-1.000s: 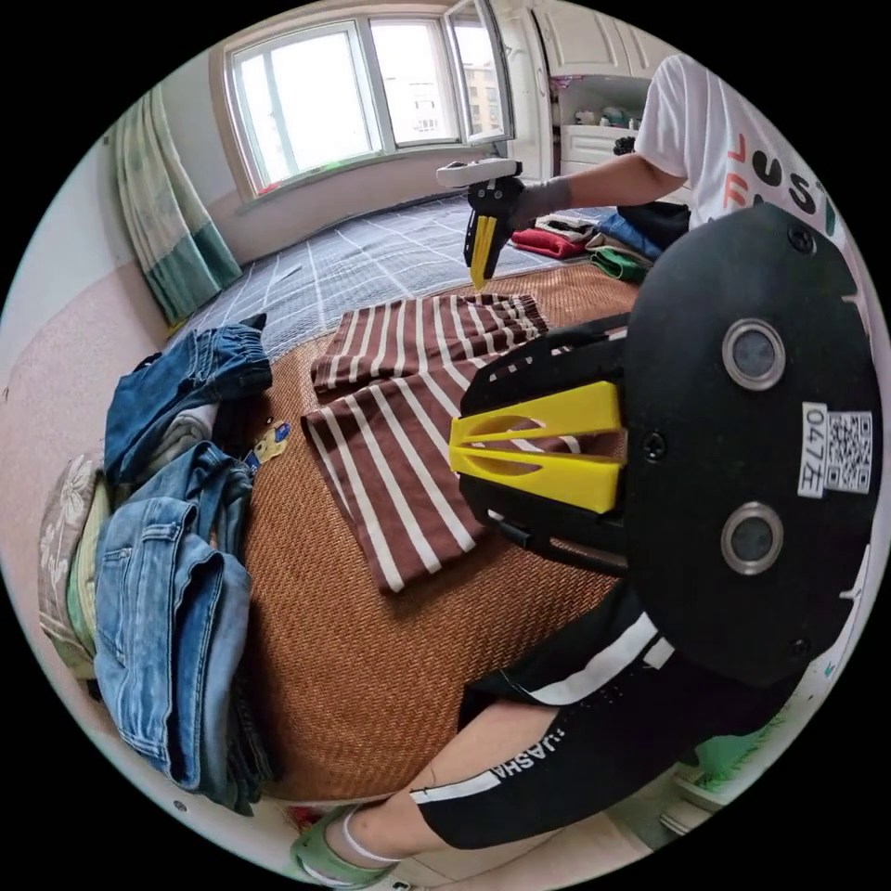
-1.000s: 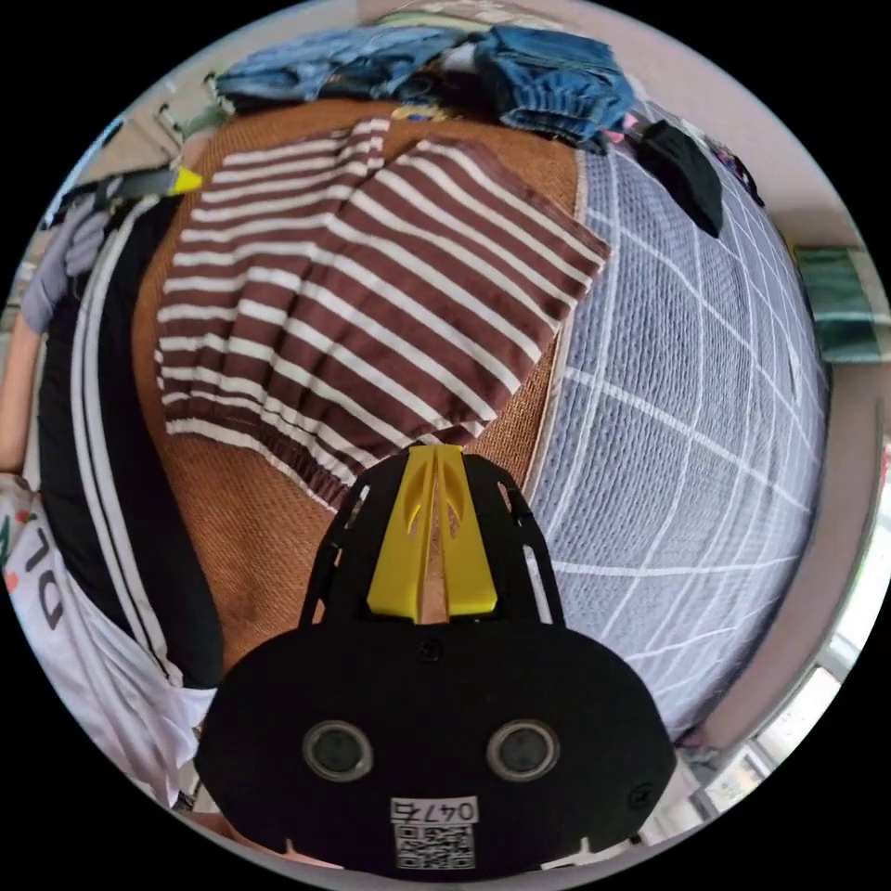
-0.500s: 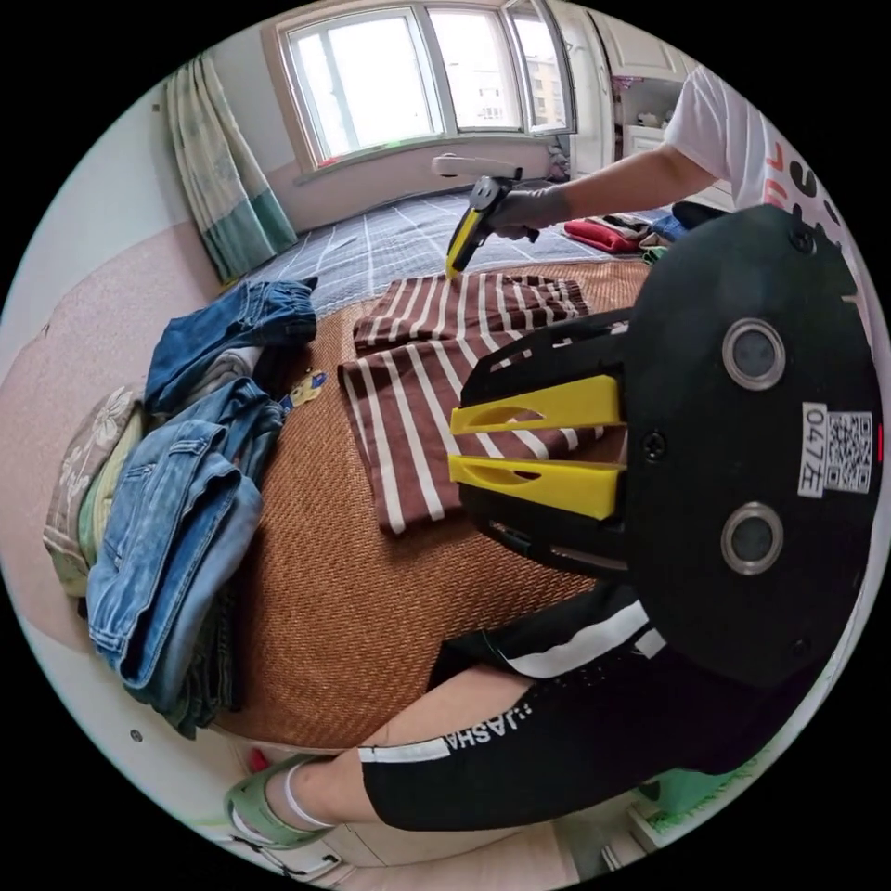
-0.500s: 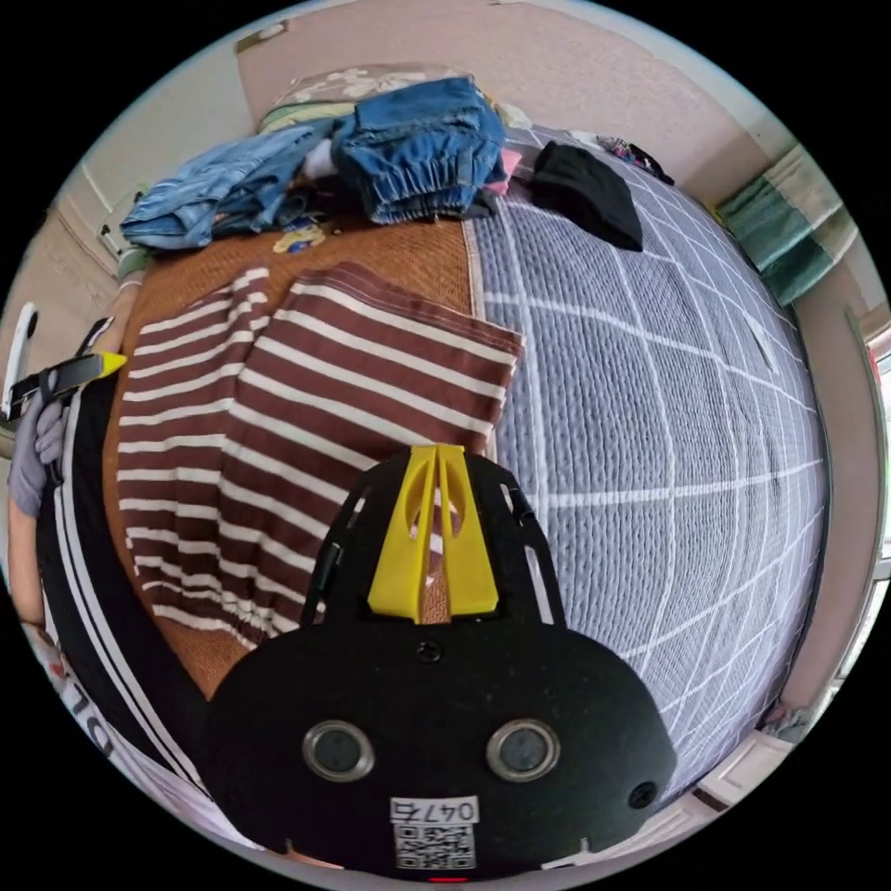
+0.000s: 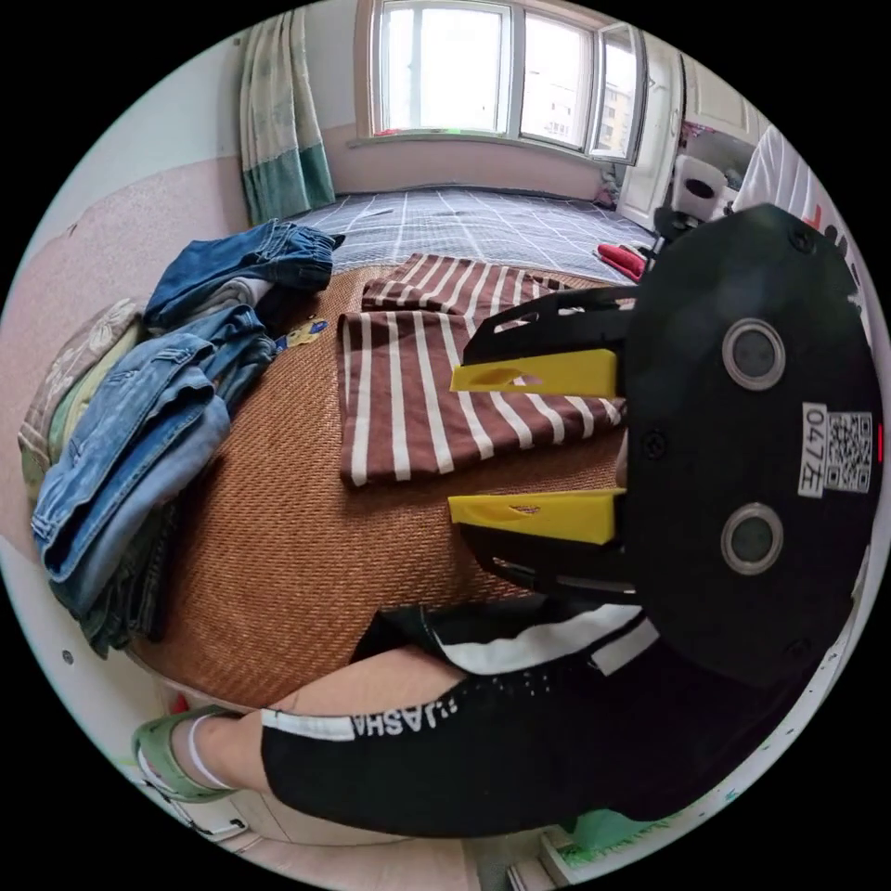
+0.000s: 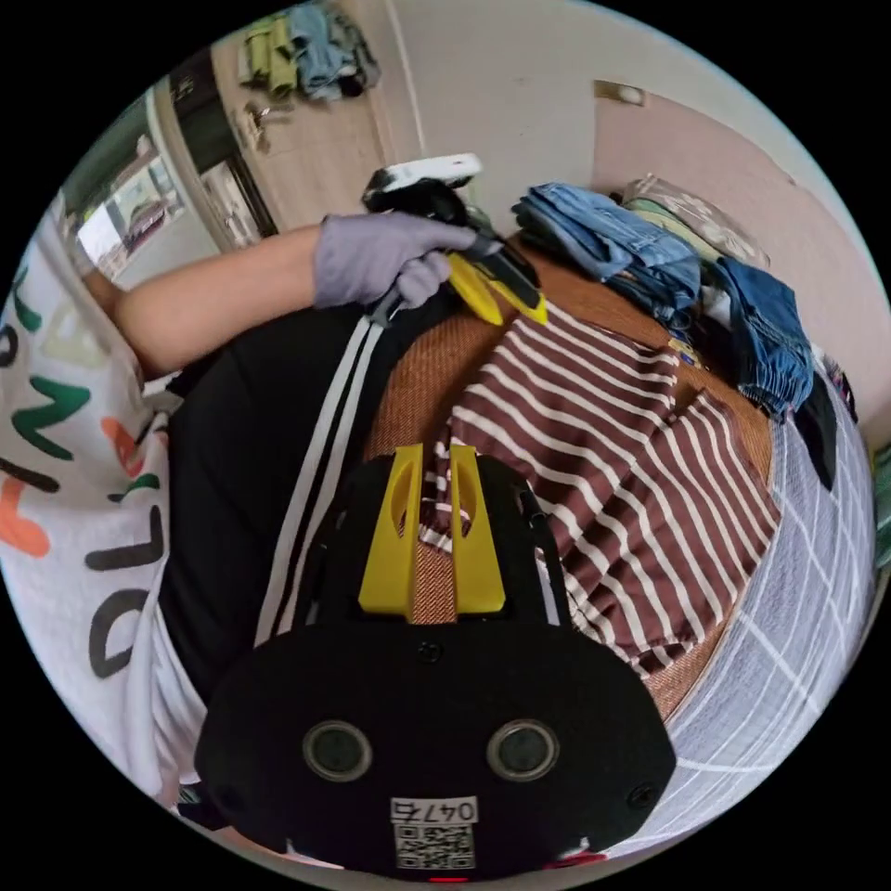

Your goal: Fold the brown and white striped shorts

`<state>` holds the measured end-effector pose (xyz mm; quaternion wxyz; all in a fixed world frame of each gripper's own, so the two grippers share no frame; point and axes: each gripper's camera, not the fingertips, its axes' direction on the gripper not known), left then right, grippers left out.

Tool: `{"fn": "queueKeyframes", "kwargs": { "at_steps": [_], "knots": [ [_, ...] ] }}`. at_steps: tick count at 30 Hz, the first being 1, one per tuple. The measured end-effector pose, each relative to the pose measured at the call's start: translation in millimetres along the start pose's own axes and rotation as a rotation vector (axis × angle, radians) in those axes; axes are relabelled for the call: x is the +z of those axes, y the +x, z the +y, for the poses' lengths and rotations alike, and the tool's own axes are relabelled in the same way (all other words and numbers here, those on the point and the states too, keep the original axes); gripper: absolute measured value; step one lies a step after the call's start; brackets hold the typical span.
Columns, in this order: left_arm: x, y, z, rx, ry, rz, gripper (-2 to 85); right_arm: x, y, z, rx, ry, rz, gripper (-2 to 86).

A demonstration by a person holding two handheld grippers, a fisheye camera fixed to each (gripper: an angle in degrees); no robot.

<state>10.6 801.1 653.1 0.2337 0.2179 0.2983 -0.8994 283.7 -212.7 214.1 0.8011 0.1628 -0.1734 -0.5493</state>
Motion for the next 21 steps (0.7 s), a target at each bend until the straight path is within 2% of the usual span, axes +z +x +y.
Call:
{"fn": "queueKeyframes", "kwargs": {
  "at_steps": [4,7,10,12,15,17,21],
  "knots": [
    [-2,-14,12,-0.025,0.018,-0.015,13.0,32,-13,5,-0.036,-0.117,0.106,4.9],
    [-8,-22,21,-0.024,0.031,-0.003,11.8,56,-8,13,-0.044,-0.203,0.099,5.4],
    [-6,-31,29,-0.025,0.009,0.087,9.0,75,-7,25,-0.082,-0.252,0.145,5.2],
    [-2,-36,33,-0.035,-0.008,0.119,8.4,80,-4,31,-0.085,-0.259,0.162,4.5],
    [-2,-40,38,-0.033,-0.020,0.157,2.8,81,9,41,-0.067,-0.264,0.188,1.4],
    [-13,-39,45,-0.023,0.016,0.202,-0.1,77,23,51,-0.047,-0.252,0.175,0.0],
    [-42,-34,60,0.016,0.113,0.331,-0.9,58,50,67,0.025,-0.153,0.093,-0.5]
  ]
}}
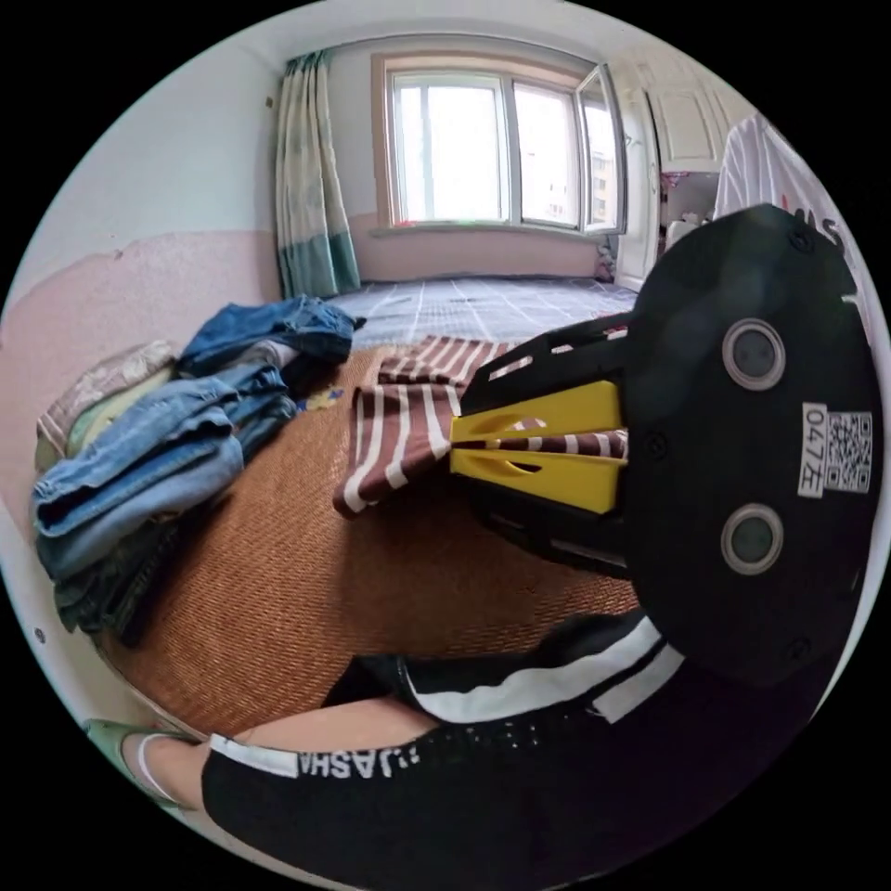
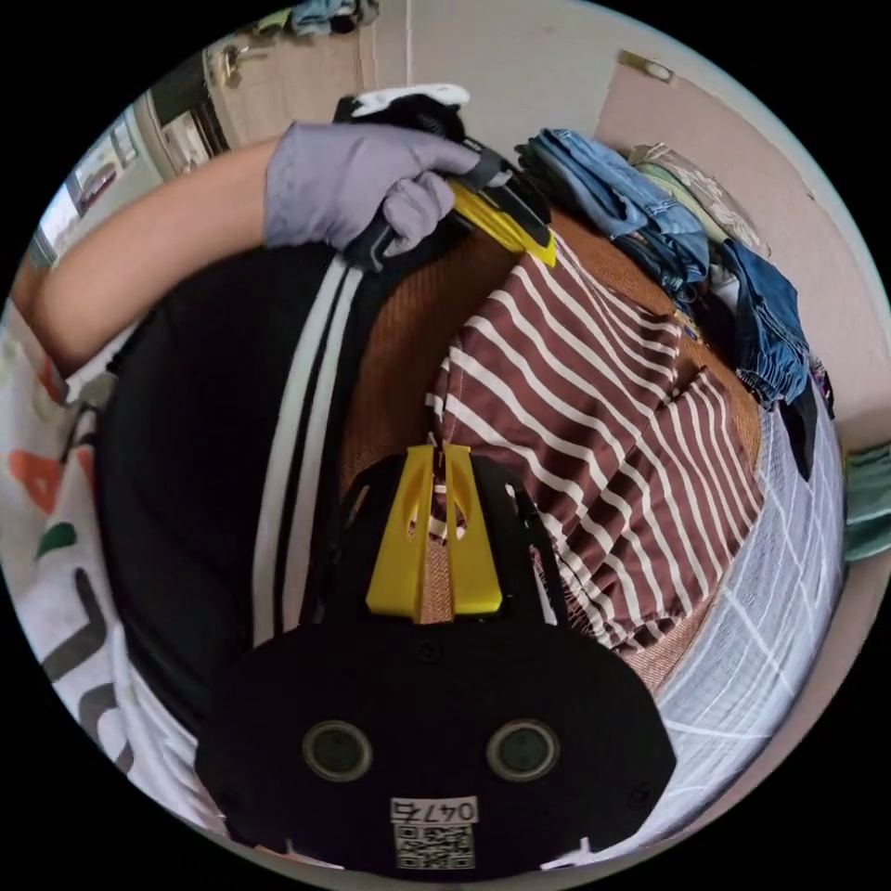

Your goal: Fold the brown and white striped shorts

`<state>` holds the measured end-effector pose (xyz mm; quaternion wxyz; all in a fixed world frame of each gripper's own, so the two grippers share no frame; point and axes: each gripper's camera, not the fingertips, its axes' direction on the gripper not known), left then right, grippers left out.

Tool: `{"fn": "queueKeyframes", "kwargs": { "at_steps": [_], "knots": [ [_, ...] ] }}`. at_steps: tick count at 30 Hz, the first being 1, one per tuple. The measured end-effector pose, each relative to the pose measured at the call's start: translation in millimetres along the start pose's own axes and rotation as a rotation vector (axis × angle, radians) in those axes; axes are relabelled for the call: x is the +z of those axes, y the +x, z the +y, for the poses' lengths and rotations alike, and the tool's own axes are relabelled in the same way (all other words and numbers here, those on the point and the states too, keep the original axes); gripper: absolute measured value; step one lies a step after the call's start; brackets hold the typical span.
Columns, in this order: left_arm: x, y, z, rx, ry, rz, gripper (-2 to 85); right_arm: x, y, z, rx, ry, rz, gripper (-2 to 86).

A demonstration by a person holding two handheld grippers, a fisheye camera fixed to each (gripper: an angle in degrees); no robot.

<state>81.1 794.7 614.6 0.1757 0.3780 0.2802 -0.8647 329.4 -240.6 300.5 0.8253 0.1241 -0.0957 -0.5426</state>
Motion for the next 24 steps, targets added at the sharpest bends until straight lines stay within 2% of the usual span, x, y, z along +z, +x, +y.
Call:
{"fn": "queueKeyframes", "kwargs": {
  "at_steps": [3,5,7,10,15,17,22,24],
  "knots": [
    [-37,19,10,0.034,0.104,0.004,-1.0,-19,28,17,0.059,0.174,-0.180,-0.6],
    [-68,40,18,0.076,0.183,-0.062,-1.0,-27,58,35,0.145,0.335,-0.392,-0.6],
    [-82,59,22,0.111,0.210,-0.087,-1.0,-25,83,52,0.225,0.422,-0.506,-0.7],
    [-73,102,20,0.202,0.176,-0.114,-1.0,-18,118,89,0.336,0.493,-0.563,-0.7],
    [19,185,23,0.380,0.027,-0.107,-0.9,-16,159,171,0.504,0.500,-0.518,-0.7],
    [84,219,28,0.444,-0.092,-0.091,-0.7,-11,176,211,0.590,0.453,-0.466,-0.7],
    [209,242,43,0.497,-0.304,-0.177,2.9,20,209,273,0.757,0.349,-0.444,-0.7],
    [230,240,47,0.483,-0.363,-0.112,6.1,35,223,290,0.818,0.317,-0.486,-0.6]
  ]
}}
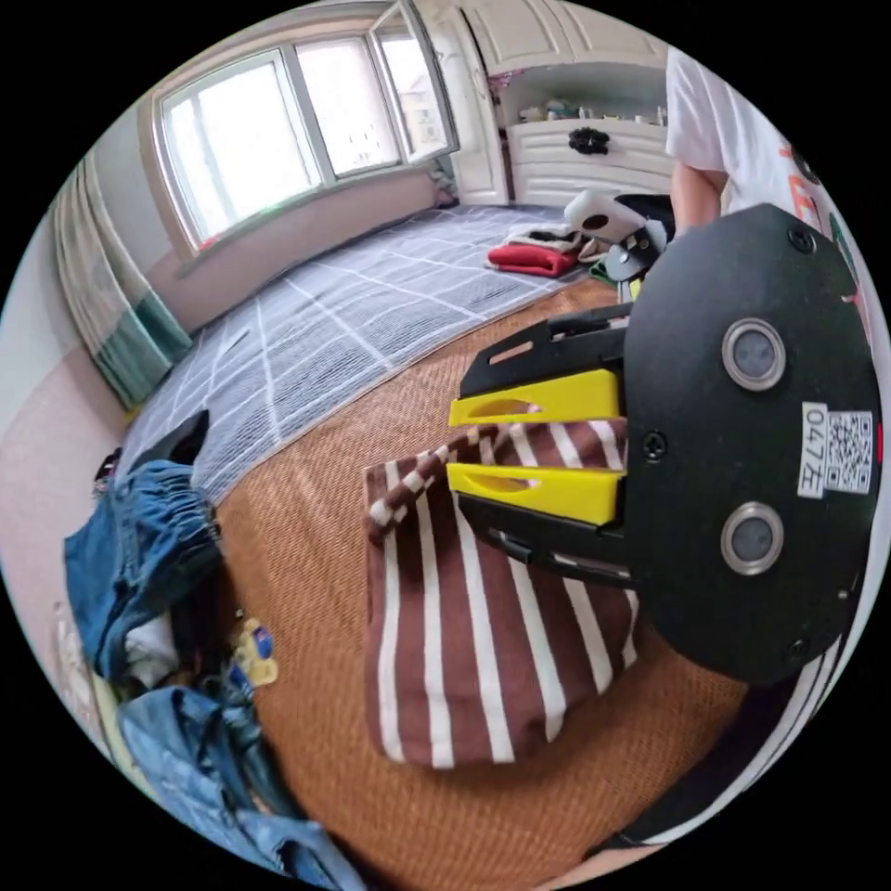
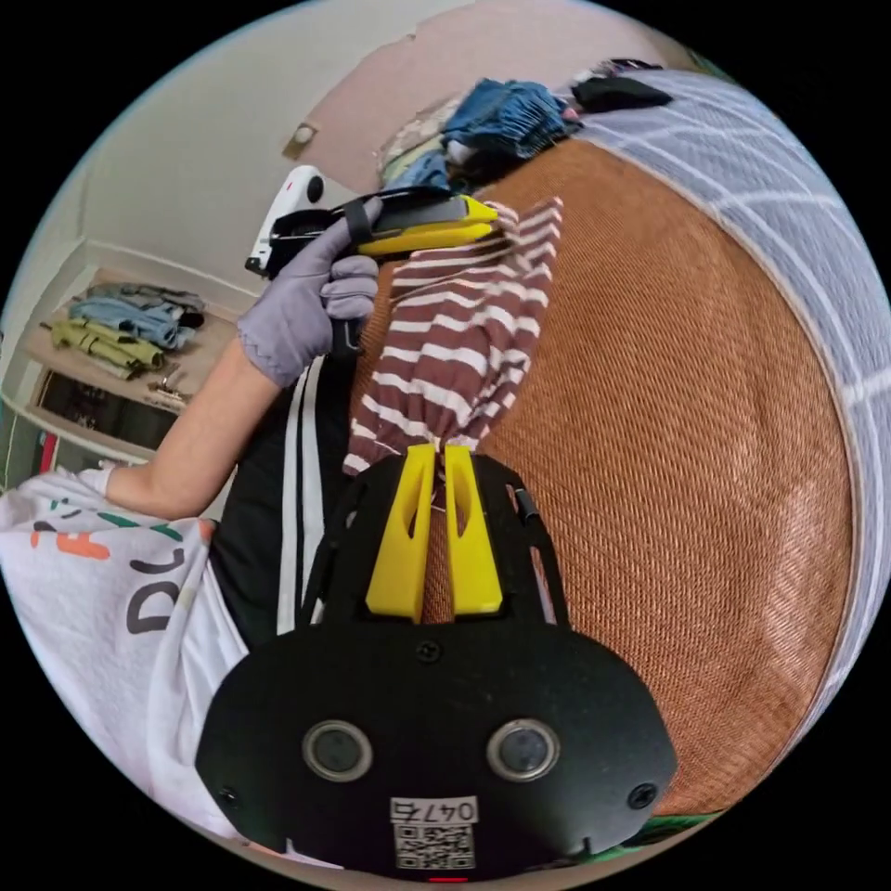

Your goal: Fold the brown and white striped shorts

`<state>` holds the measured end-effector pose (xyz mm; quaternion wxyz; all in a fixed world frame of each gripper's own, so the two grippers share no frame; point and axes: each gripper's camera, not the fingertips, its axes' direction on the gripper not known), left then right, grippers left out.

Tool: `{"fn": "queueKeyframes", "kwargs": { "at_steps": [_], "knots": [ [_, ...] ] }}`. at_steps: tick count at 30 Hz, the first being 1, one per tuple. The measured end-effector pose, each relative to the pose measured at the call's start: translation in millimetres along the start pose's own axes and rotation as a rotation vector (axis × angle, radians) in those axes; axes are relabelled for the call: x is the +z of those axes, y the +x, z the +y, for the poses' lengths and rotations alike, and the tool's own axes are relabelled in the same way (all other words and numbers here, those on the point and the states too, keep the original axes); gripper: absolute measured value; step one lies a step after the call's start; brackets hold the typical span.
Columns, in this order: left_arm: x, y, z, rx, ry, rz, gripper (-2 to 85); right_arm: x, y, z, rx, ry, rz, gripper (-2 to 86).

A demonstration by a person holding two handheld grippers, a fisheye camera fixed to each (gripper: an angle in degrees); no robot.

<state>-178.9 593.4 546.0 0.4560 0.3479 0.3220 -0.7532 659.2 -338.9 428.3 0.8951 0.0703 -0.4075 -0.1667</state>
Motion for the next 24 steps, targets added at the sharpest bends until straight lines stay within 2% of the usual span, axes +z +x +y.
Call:
{"fn": "queueKeyframes", "kwargs": {
  "at_steps": [2,4,7,10,13,15,20,24],
  "knots": [
    [-7,4,3,0.010,0.054,0.089,7.4,-6,25,0,0.072,0.013,-0.079,0.1],
    [-26,7,5,0.017,0.096,0.062,7.8,-12,37,-6,0.095,-0.008,-0.103,1.8],
    [-66,0,12,-0.004,0.182,-0.023,7.7,-34,41,-26,0.060,-0.050,-0.026,3.8],
    [-90,-16,23,-0.053,0.232,-0.025,6.7,-69,29,-54,-0.036,-0.030,0.128,3.6],
    [-88,-27,33,-0.085,0.241,0.001,6.3,-96,8,-81,-0.137,0.011,0.254,2.4],
    [-79,-30,40,-0.103,0.257,-0.007,6.1,-101,-10,-96,-0.223,0.021,0.255,1.8],
    [-31,-27,43,-0.067,0.179,0.067,5.6,-85,-48,-138,-0.445,-0.029,0.402,3.4],
    [-5,-19,35,-0.043,0.067,0.002,5.0,-88,-46,-158,-0.468,-0.037,0.435,2.7]
  ]
}}
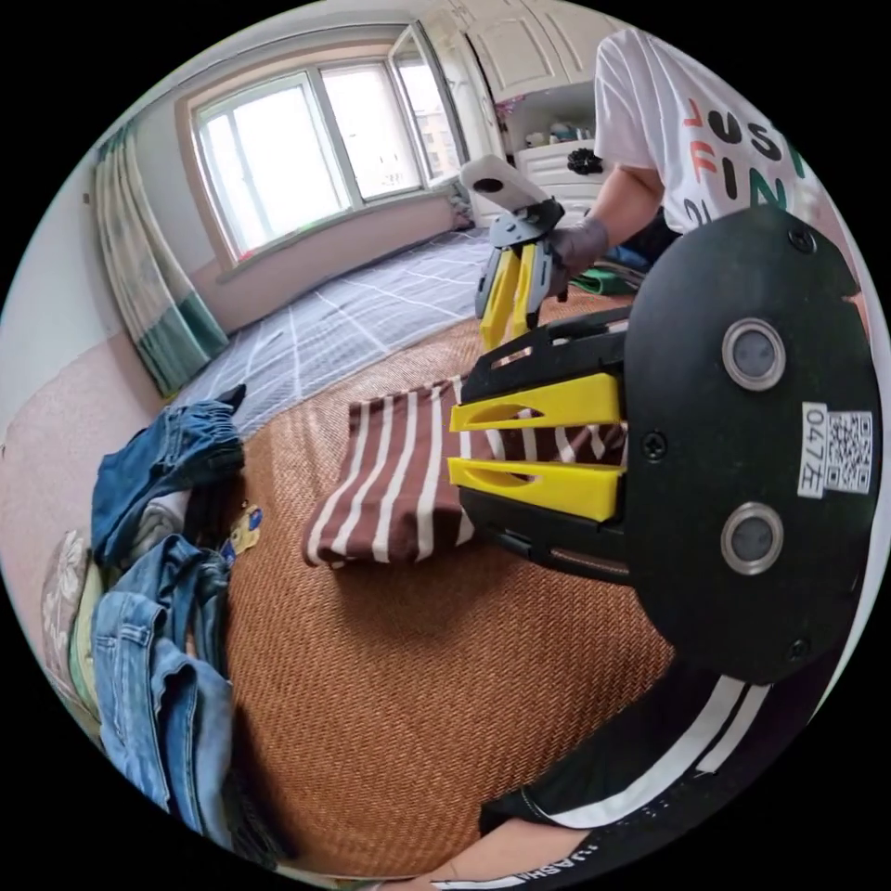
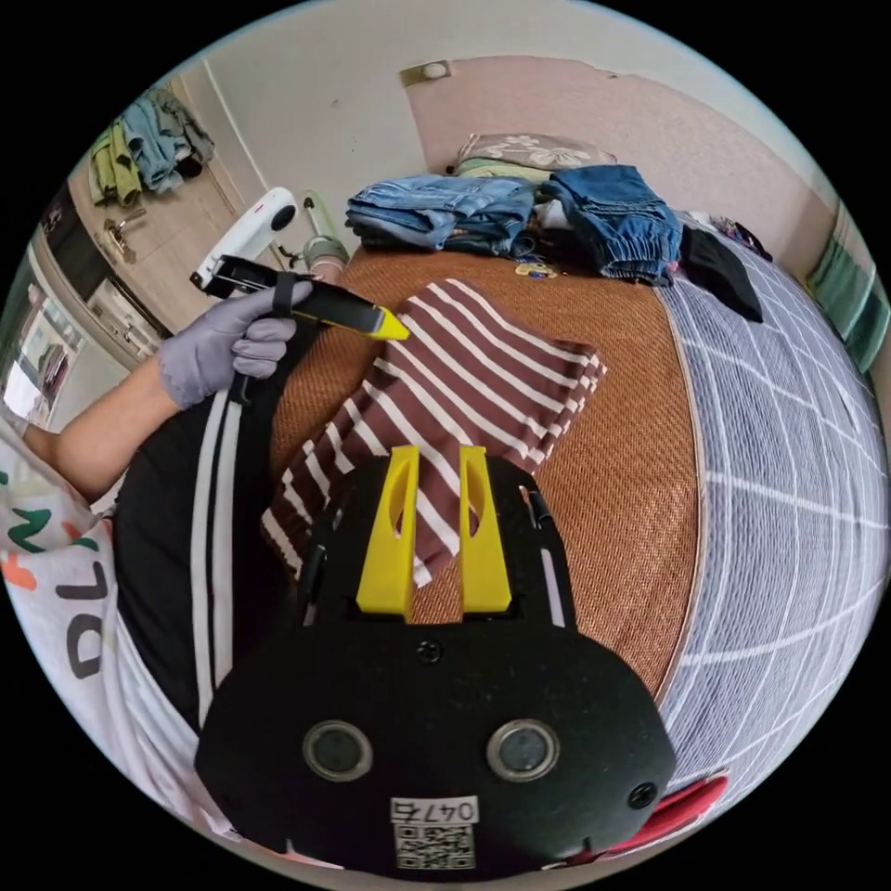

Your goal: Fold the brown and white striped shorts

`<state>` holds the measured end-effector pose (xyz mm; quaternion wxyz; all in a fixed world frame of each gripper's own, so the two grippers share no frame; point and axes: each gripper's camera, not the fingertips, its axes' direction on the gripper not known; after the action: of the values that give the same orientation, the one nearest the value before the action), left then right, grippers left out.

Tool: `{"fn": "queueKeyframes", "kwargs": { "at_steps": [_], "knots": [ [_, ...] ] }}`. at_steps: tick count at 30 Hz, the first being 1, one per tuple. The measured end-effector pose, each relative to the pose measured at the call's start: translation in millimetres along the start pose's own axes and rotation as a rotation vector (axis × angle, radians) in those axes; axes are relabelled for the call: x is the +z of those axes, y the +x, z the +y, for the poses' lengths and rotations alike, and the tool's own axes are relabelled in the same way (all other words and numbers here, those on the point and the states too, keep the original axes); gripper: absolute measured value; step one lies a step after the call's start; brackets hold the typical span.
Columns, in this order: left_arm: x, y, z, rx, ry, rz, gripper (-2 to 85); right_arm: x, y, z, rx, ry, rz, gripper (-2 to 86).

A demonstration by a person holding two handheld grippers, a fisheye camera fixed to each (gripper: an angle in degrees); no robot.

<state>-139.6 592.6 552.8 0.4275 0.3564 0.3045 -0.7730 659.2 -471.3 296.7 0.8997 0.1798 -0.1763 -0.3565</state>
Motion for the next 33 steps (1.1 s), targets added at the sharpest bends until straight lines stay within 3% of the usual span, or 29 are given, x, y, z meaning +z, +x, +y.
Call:
{"fn": "queueKeyframes", "kwargs": {
  "at_steps": [3,6,9,10,11,14,17,20,33],
  "knots": [
    [29,-7,-6,-0.047,-0.105,-0.054,3.0,22,24,-4,0.043,-0.185,0.033,1.8],
    [48,-19,-11,-0.092,-0.141,-0.038,0.1,0,41,-11,0.081,-0.172,-0.022,0.7],
    [47,-13,-9,-0.063,-0.089,-0.017,-0.3,-80,46,-36,0.056,0.047,-0.215,-0.8],
    [48,-11,-7,-0.051,-0.076,-0.010,-0.3,-126,46,-52,-0.004,0.181,-0.386,-1.0],
    [50,-10,-5,-0.047,-0.071,0.003,-0.3,-178,42,-70,-0.111,0.323,-0.566,-1.1],
    [57,-13,-3,-0.067,-0.061,0.018,-0.4,-303,17,-109,-0.475,0.567,-0.857,-1.1],
    [65,-18,-1,-0.094,-0.059,0.036,-0.5,-390,-21,-131,-0.786,0.608,-0.823,-0.8],
    [71,-24,3,-0.119,-0.054,0.050,-0.7,-436,-39,-138,-0.953,0.619,-0.828,-0.7],
    [94,-26,14,-0.123,-0.047,0.066,-0.8,-525,-42,-142,-1.154,0.562,-0.855,-0.7]
  ]
}}
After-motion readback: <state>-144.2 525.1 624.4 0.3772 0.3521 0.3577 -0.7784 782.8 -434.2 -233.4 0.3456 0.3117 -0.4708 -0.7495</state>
